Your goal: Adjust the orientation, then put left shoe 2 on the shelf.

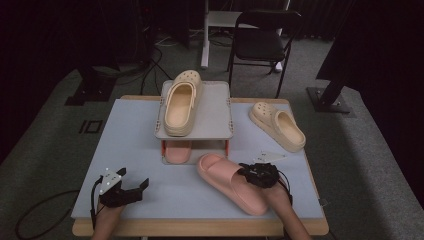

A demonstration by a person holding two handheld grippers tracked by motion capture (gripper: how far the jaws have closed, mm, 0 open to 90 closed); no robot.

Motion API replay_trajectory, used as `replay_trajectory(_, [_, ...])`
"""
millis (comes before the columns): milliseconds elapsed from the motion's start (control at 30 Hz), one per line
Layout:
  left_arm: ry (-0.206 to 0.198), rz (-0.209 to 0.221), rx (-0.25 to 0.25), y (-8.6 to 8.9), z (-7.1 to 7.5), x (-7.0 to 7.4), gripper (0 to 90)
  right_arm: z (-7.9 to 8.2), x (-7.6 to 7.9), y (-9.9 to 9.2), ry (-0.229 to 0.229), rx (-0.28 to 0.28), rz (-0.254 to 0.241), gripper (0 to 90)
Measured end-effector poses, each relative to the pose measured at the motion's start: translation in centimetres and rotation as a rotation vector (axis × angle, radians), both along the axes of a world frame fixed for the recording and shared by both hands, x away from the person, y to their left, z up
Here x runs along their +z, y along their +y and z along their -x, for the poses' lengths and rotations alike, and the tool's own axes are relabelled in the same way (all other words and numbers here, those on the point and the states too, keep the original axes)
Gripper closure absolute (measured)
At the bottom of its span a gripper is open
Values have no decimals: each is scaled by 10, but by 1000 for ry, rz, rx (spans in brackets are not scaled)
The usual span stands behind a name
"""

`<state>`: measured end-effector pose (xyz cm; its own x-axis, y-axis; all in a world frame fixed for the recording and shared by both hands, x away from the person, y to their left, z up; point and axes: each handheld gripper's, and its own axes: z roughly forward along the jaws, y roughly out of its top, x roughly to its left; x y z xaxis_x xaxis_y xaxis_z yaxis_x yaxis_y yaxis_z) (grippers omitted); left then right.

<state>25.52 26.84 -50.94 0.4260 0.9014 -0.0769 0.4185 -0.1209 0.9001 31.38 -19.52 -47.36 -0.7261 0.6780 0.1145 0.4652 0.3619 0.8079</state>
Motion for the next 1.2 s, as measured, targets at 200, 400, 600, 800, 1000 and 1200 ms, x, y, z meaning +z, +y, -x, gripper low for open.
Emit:
replay_trajectory(200, [-6,0,-21,-6,-5,1,35,-1,0,9,10,-80,-12,761])
replay_trajectory(400, [-7,-1,-39,-11,-10,1,35,-2,-2,20,17,-149,-8,757])
replay_trajectory(600, [-11,-1,-50,-13,-13,1,35,-4,-2,29,20,-225,-15,754])
replay_trajectory(800, [-10,2,-53,-15,-14,1,35,-8,-4,36,52,-288,-40,695])
replay_trajectory(1000, [-9,-4,-53,-13,-13,1,35,-11,-12,46,86,-284,-34,585])
replay_trajectory(1200, [-6,-3,-53,-13,-13,0,35,-5,-10,39,111,-246,-87,442])
